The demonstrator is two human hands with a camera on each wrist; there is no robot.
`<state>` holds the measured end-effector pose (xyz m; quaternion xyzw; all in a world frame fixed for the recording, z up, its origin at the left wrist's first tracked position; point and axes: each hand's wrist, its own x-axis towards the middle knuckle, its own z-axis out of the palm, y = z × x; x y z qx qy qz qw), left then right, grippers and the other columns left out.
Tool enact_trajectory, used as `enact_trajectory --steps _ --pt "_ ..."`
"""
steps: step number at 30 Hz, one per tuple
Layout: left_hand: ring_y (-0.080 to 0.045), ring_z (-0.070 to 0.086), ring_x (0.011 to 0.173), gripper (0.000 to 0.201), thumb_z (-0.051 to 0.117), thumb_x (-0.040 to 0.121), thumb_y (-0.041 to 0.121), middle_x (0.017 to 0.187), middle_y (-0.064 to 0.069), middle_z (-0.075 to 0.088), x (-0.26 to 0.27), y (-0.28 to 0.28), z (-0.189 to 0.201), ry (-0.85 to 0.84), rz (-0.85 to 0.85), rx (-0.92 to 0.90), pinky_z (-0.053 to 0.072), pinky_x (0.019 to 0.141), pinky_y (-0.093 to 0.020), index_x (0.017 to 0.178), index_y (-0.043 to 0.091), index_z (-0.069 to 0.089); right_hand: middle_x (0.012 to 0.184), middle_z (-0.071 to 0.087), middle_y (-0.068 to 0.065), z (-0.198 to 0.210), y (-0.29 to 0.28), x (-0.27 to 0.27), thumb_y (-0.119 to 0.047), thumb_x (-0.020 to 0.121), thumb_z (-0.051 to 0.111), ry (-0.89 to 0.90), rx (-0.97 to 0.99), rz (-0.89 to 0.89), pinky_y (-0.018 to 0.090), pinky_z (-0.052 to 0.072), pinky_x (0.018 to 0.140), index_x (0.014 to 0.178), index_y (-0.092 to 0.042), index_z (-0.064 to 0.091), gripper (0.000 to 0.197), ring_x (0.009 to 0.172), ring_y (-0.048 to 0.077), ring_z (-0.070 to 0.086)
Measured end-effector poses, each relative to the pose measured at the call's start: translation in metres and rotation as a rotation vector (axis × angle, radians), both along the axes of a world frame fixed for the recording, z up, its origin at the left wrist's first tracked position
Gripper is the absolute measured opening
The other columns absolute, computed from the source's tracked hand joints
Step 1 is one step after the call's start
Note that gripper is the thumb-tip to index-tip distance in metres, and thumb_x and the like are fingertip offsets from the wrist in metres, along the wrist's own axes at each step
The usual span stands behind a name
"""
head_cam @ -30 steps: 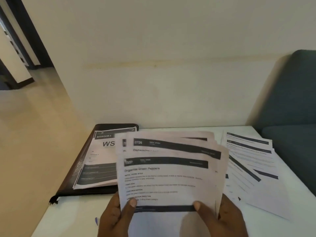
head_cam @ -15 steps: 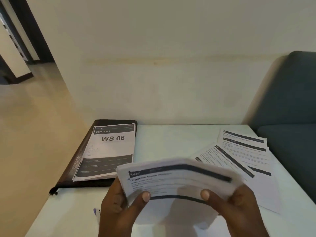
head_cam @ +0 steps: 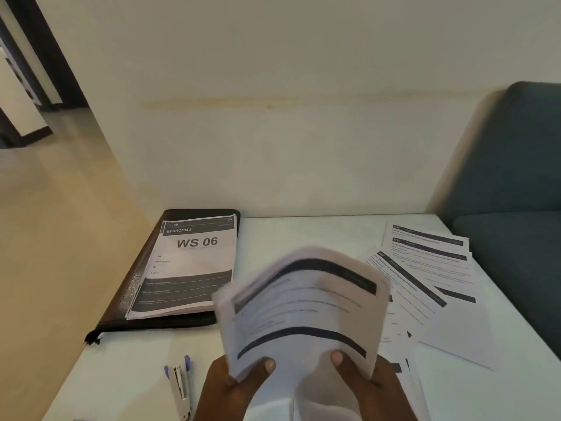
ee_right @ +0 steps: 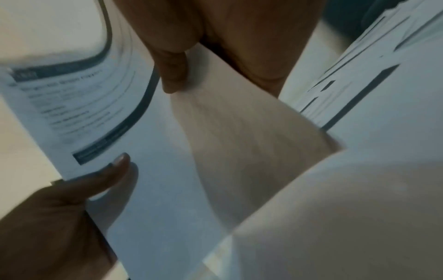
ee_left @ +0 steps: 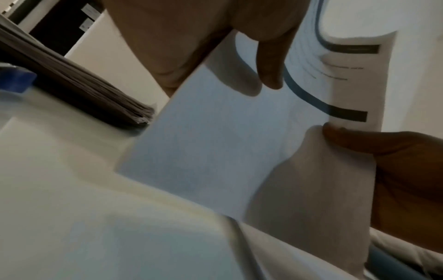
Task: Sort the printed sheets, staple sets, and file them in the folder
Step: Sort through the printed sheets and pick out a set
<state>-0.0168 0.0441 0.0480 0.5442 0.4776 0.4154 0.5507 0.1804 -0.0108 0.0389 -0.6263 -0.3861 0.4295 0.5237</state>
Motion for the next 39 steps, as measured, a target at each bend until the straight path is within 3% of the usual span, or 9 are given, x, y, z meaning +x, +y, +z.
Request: enact_trajectory --steps 5,9,13,16,18,20,25,33,39 --pt "0.014 0.063 0.071 0.041 0.07 0.073 -0.01 0.072 0.026 0.07 0.0 -0.004 0.016 -0.064 0.134 0.025 0.045 0.072 -0.014 0.087 0.027 0.061 0.078 0.07 -0.03 0.01 0.001 -0.005 -0.035 0.081 0.074 0.041 -0.002 0.031 0.003 0.046 0.06 0.086 -0.039 0.069 0.008 0.078 -0.011 0.064" --pt "0.021 0.052 0.06 0.035 0.066 0.079 -0.007 0.048 0.035 0.056 0.005 -0.005 0.009 -0.028 0.097 -0.076 0.023 0.062 0.011 0.08 0.027 0.056 0.097 0.052 -0.04 -0.013 -0.001 -0.006 -0.037 0.084 0.07 -0.157 -0.116 0.13 -0.003 0.04 0.066 0.101 -0.053 0.043 0.036 0.091 -0.018 0.049" --pt "-0.003 0.057 0.076 0.034 0.076 0.076 0.0 0.052 0.027 0.063 -0.012 0.015 -0.016 0.031 0.264 -0.043 0.043 0.072 -0.011 0.065 0.031 0.067 0.096 0.071 -0.025 -0.005 -0.001 0.004 -0.045 0.088 0.061 -0.063 -0.085 0.215 0.006 0.046 0.075 0.097 -0.045 0.069 0.012 0.092 -0.007 0.063" --pt "-0.025 0.062 0.091 0.023 0.085 0.066 0.016 0.082 0.01 0.072 -0.036 0.027 -0.024 -0.01 0.443 -0.025 0.049 0.091 -0.037 0.083 0.013 0.069 0.086 0.074 0.007 -0.001 0.001 0.024 -0.049 0.091 0.045 0.026 -0.084 0.071 0.033 0.053 0.065 0.091 -0.023 0.075 0.04 0.075 0.019 0.069" --pt "-0.026 0.058 0.104 0.032 0.075 0.078 0.014 0.108 -0.005 0.065 -0.05 0.034 -0.025 -0.091 0.532 -0.001 0.043 0.095 -0.042 0.108 0.01 0.064 0.079 0.073 -0.001 -0.015 0.001 0.044 -0.051 0.093 0.049 -0.305 -0.189 -0.083 0.038 0.055 0.07 0.081 -0.021 0.069 0.038 0.072 0.016 0.067" --pt "-0.024 0.055 0.111 0.041 0.069 0.083 0.013 0.121 -0.003 0.06 -0.062 0.038 -0.023 -0.115 0.569 0.048 0.041 0.098 -0.042 0.122 0.012 0.059 0.089 0.066 -0.01 -0.029 -0.005 0.063 -0.057 0.086 0.057 -0.705 -0.415 -0.123 0.035 0.053 0.082 0.084 -0.026 0.057 0.031 0.085 0.013 0.063" --pt "-0.024 0.055 0.115 0.039 0.066 0.086 0.013 0.125 0.003 0.06 -0.087 0.046 -0.024 -0.15 0.607 0.046 0.038 0.103 -0.045 0.125 0.015 0.058 0.115 0.047 0.002 -0.045 -0.012 0.071 -0.073 0.067 0.062 -0.929 -0.798 -0.023 0.037 0.048 0.084 0.116 -0.026 0.032 0.074 0.11 0.026 0.053" --pt "-0.031 0.053 0.113 0.053 0.065 0.076 0.026 0.127 0.0 0.057 -0.092 0.046 -0.021 -0.137 0.484 0.072 0.043 0.095 -0.055 0.126 0.034 0.05 0.087 0.062 -0.007 -0.047 -0.006 0.085 -0.044 0.081 0.07 -0.823 -0.709 -0.064 0.031 0.05 0.081 0.082 -0.027 0.049 0.027 0.081 0.015 0.058" --pt "-0.038 0.051 0.116 0.051 0.066 0.073 0.027 0.128 -0.004 0.055 -0.094 0.047 -0.022 -0.108 0.455 0.074 0.04 0.096 -0.063 0.118 0.046 0.051 0.071 0.055 -0.007 -0.032 -0.008 0.092 -0.041 0.082 0.071 -0.871 -0.703 -0.103 0.026 0.039 0.066 0.072 -0.022 0.048 0.031 0.066 0.009 0.05"
